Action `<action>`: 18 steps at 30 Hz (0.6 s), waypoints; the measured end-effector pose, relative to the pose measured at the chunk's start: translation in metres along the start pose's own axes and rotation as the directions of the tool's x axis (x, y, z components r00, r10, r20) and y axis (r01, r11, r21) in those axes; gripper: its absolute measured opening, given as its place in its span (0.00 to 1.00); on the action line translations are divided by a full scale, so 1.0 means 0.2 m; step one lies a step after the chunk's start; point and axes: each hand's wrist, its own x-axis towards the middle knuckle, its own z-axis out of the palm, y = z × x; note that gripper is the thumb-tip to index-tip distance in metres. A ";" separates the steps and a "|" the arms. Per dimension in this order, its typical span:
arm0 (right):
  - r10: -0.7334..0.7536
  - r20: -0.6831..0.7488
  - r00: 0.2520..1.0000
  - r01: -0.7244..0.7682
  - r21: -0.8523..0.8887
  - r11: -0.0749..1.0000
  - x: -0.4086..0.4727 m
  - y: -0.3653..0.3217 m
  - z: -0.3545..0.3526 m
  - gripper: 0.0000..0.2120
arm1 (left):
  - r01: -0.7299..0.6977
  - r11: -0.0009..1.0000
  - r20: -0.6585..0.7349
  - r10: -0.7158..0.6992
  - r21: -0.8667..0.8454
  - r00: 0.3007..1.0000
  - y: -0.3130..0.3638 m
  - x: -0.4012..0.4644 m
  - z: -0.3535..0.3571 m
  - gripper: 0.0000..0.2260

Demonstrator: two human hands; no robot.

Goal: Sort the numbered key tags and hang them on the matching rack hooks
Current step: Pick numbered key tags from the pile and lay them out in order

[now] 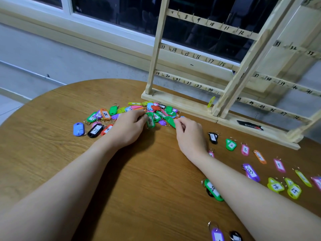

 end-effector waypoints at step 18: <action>-0.007 0.029 1.000 0.002 0.153 0.988 0.01 0.02 0.00 0.07 | -0.046 0.999 -0.062 0.046 0.006 0.997 0.00 0.00 0.01 0.05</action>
